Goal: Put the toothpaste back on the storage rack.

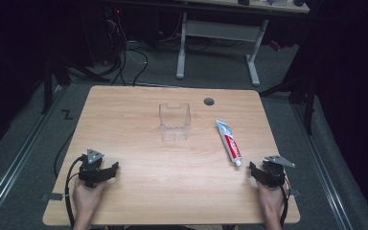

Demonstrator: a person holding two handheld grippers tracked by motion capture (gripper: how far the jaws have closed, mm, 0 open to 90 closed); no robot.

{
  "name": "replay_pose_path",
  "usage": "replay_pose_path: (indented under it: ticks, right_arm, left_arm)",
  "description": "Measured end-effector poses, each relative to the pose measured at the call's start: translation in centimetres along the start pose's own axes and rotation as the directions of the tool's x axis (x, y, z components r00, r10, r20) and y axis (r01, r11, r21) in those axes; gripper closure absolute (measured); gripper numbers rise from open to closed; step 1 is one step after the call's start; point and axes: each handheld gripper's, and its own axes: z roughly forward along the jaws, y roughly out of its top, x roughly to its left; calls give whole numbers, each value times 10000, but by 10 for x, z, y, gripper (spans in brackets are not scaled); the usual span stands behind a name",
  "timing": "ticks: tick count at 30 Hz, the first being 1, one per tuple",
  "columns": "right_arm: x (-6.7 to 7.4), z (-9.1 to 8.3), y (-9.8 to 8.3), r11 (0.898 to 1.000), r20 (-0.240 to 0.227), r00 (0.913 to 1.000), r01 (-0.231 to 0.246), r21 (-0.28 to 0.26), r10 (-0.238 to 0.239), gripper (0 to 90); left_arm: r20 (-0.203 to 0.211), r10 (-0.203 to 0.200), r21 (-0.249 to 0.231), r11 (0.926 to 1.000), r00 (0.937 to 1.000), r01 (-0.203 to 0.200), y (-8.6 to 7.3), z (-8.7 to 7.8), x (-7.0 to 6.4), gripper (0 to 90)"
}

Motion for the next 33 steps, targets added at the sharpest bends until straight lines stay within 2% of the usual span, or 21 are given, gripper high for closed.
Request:
replay_pose_path:
  ticks: [6, 9, 11, 13, 23, 27, 33]
  right_arm:
    - [1, -6, -2, 9999, -136, 9999, 11, -156, -13, 460]
    - [2, -10, -1, 9998, -467, 9989, -112, -183, 103, 461]
    - [3, -12, 1, 9997, -530, 9986, 44, -253, -58, 464]
    - [5, -14, 2, 9997, -668, 9978, -6, -259, -11, 464]
    - [11, -17, 6, 9990, -771, 9967, 241, -375, -269, 464]
    - [17, -19, 11, 9977, -890, 9947, 476, -479, -518, 462]
    - [24, -21, 17, 9965, -1021, 9926, 593, -592, -652, 461]
  left_arm:
    - [2, 2, 1, 10000, 10000, -2, 0, 0, 0, 295]
    - [2, 1, 4, 10000, 10000, -1, 0, 0, 0, 295]
    - [3, 3, 3, 10000, 10000, -3, 0, 0, 0, 295]
    - [4, 0, 2, 10000, 10000, 0, 0, 0, 0, 295]
    - [2, 3, 4, 10000, 10000, -3, 0, 0, 0, 294]
    - [5, 0, 2, 10000, 10000, 0, 0, 0, 0, 294]
    - [6, 4, 6, 10000, 10000, -4, 0, 0, 0, 293]
